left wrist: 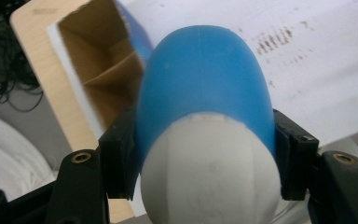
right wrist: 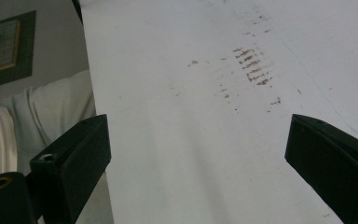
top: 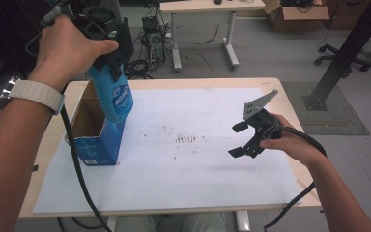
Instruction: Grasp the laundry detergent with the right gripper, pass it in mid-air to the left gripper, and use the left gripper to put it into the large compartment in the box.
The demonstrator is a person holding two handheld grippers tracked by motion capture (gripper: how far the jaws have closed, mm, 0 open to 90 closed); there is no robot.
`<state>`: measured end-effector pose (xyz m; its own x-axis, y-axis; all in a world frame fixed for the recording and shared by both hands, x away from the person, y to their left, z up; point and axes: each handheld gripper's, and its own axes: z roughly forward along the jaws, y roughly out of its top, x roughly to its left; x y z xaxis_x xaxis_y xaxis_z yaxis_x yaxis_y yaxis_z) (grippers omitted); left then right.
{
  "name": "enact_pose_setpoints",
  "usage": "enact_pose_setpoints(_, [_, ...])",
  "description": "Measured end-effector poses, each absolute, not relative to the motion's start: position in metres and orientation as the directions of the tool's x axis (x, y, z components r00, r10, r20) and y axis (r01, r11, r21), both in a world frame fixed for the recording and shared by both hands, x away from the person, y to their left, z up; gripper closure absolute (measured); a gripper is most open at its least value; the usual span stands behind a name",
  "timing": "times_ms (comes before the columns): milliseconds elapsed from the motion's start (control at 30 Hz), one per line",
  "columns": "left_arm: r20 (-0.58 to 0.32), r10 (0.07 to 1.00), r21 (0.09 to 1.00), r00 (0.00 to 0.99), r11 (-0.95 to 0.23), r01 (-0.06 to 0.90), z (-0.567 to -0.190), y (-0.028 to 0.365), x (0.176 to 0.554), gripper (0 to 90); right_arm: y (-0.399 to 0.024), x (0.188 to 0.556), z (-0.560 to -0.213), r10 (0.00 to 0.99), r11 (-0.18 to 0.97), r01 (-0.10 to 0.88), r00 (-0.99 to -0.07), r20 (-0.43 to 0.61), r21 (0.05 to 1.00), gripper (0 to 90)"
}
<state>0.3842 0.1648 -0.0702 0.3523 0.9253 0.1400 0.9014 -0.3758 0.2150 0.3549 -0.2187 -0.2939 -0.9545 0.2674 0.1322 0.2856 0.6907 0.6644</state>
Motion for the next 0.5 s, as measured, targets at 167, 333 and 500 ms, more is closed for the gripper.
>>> enact_pose_setpoints(167, [0.135, 0.945, 0.225, 0.299, -0.323, 0.919, -0.073, 0.183, 0.390, 37.7, -0.221, 0.354, -0.295, 0.272, 0.688, 0.290, -0.953, 0.133, 0.665, 6.5])
enact_pose_setpoints(333, [0.141, 0.959, 0.241, 0.245, -0.273, 0.931, -0.083, 0.200, 0.394, 37.8, -0.224, 0.354, -0.296, 0.280, 0.692, 0.296, -0.951, 0.134, 0.658, 6.5])
enact_pose_setpoints(500, [0.149, 0.967, 0.247, 0.205, -0.237, 0.939, -0.091, 0.215, 0.399, 37.8, -0.225, 0.355, -0.299, 0.284, 0.693, 0.300, -0.949, 0.135, 0.655, 6.4])
